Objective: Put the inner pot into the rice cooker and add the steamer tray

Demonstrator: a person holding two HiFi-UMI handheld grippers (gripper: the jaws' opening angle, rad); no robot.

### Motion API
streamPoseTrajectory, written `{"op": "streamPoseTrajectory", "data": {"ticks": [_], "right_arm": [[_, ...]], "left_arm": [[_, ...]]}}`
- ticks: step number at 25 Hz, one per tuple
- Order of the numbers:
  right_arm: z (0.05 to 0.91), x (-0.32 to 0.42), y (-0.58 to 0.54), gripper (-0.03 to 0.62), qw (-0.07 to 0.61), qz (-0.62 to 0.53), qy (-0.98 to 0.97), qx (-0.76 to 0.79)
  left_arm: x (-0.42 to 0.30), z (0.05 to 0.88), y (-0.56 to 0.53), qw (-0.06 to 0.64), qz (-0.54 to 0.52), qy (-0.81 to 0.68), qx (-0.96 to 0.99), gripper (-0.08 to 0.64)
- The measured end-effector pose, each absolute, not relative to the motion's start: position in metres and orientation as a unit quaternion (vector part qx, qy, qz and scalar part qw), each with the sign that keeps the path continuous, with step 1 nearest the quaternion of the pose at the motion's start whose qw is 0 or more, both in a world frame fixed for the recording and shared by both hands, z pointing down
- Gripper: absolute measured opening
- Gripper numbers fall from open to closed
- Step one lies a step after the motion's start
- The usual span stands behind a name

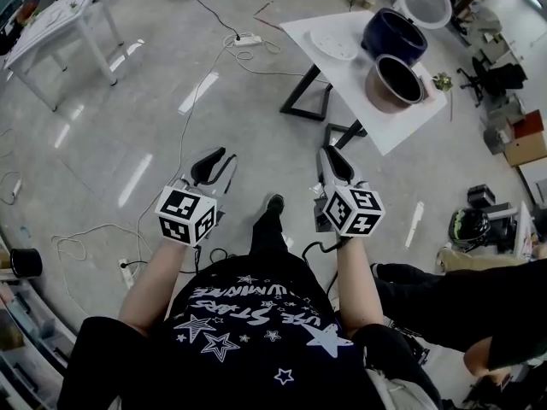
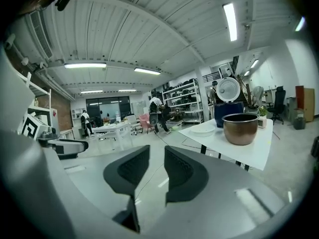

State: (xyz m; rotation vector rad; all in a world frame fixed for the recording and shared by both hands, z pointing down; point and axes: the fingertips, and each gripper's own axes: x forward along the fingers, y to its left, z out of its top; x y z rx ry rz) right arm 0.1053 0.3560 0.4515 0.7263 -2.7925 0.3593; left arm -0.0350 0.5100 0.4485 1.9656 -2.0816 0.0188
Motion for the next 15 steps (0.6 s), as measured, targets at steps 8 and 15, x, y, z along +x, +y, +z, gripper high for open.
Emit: {"op": "streamPoseTrajectory", "data": {"ticks": [8,15], "right_arm": [[0.458,0.087,0.305,0.443,0.116,0.164,-0.950,0.239],[0.464,0.085,0.217,0.446,0.116,0.195,-0.933,0.279]], "left_arm": [[-0.050,0.447,0.456,0.150,-0.026,-0.705,0.692,0.414],[-0.066,0.453,0.373,0.193,-0.007,-0.688,0.699,0.425]]}}
